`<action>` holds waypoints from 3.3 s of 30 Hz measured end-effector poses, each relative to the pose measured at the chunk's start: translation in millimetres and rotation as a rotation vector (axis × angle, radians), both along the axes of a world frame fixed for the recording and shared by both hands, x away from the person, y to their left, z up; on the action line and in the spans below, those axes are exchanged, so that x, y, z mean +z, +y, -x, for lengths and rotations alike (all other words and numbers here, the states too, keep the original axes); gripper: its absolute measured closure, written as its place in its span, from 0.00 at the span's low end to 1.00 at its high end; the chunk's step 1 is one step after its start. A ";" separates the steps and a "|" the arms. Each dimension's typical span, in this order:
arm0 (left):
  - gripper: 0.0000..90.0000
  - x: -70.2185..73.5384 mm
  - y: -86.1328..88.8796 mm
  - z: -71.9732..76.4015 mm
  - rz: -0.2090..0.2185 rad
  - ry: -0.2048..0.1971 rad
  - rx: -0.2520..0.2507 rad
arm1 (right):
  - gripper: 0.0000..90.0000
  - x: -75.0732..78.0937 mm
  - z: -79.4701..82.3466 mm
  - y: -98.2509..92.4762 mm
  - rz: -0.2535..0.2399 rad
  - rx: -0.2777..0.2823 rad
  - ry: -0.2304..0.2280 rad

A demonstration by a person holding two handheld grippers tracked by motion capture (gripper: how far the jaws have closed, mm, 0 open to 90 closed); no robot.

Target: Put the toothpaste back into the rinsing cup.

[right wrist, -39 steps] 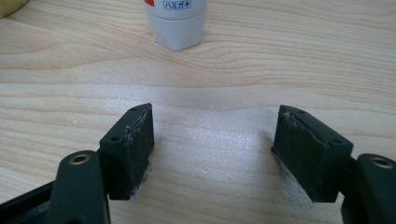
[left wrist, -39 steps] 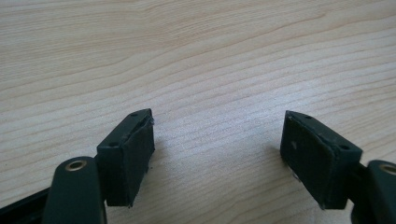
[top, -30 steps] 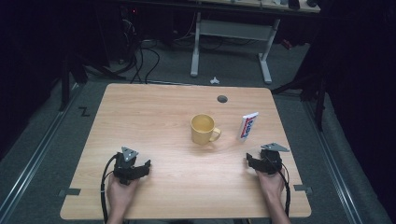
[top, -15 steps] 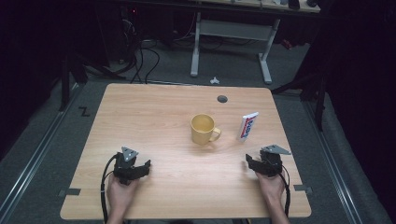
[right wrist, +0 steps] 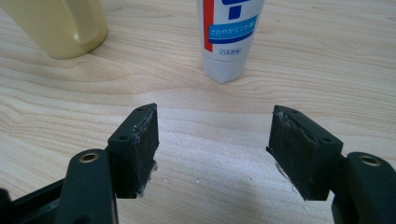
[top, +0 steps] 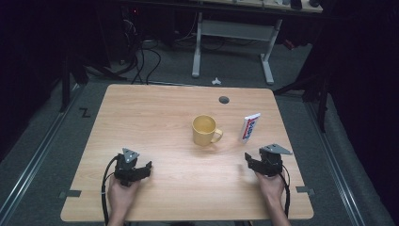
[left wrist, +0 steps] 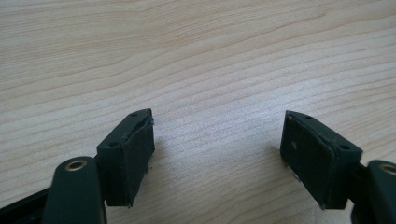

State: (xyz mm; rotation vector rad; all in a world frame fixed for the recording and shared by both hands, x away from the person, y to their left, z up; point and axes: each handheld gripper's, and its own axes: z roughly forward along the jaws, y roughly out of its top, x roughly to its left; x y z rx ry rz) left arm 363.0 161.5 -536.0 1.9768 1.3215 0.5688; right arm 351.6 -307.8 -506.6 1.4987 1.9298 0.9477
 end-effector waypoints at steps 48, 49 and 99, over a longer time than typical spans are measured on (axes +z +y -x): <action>0.29 0.0 0.0 0.0 0.000 0.000 0.000 | 0.34 31.0 -34.6 3.3 -0.019 -0.009 -0.037; 0.29 0.0 0.0 0.0 0.000 0.000 0.000 | 0.34 31.6 -35.6 3.4 -0.017 -0.005 -0.043; 0.29 0.0 0.3 -0.1 0.003 0.000 0.000 | 0.39 14.6 -83.5 13.9 -0.012 -0.046 -0.015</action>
